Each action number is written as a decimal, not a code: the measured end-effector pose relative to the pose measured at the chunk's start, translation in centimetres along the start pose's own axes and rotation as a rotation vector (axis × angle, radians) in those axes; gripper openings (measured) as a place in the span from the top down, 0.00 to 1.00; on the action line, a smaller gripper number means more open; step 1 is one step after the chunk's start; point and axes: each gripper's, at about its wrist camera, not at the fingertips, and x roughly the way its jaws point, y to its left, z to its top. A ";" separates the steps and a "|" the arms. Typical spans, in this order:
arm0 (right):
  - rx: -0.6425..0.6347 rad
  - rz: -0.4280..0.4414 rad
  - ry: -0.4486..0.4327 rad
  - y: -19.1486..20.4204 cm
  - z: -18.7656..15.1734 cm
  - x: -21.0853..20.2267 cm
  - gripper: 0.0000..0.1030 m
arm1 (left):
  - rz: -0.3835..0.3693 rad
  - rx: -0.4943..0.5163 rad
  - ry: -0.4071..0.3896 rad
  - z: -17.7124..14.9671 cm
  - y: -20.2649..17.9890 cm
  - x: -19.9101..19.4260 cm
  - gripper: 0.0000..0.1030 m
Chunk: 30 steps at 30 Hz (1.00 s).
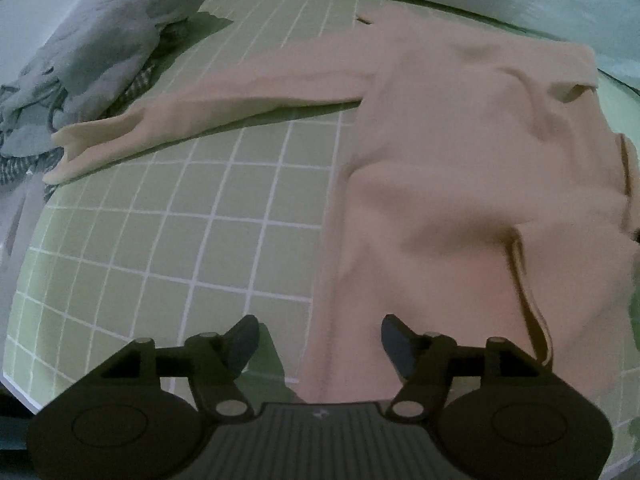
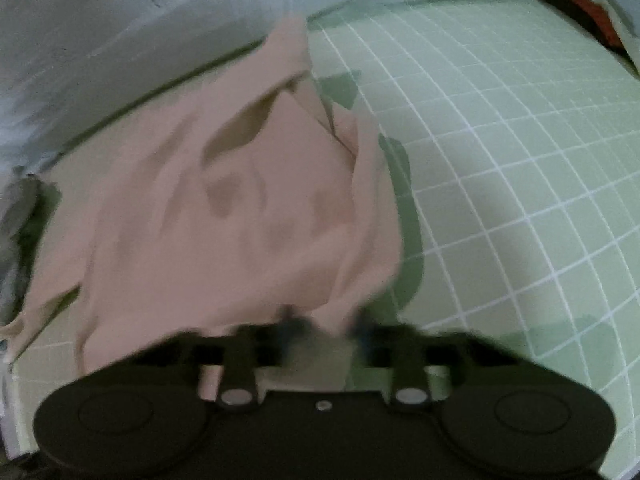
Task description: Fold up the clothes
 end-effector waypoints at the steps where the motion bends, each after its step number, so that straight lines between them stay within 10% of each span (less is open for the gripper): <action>1: -0.006 0.010 -0.032 -0.6 -0.2 -1.1 0.93 | -0.007 -0.012 0.005 0.2 0.2 0.1 0.30; 8: -0.042 -0.204 -0.099 -3.9 -1.1 -3.7 0.94 | -0.014 -0.034 0.020 -0.4 0.7 0.3 0.17; 13: -0.025 -0.210 -0.161 -2.1 -1.4 -5.1 0.38 | -0.009 -0.057 0.038 -0.8 1.2 0.3 0.08; 16: -0.088 -0.150 -0.146 1.2 -2.4 -4.8 0.25 | -0.006 -0.062 0.043 -1.1 1.5 0.3 0.06; 26: -0.131 -0.245 0.049 6.6 -5.1 1.0 0.24 | -0.010 -0.050 0.039 -1.6 1.8 0.5 0.00; 30: -0.116 -0.218 0.004 4.8 -5.8 -0.7 0.79 | -0.014 -0.039 0.038 -1.6 1.8 0.6 0.00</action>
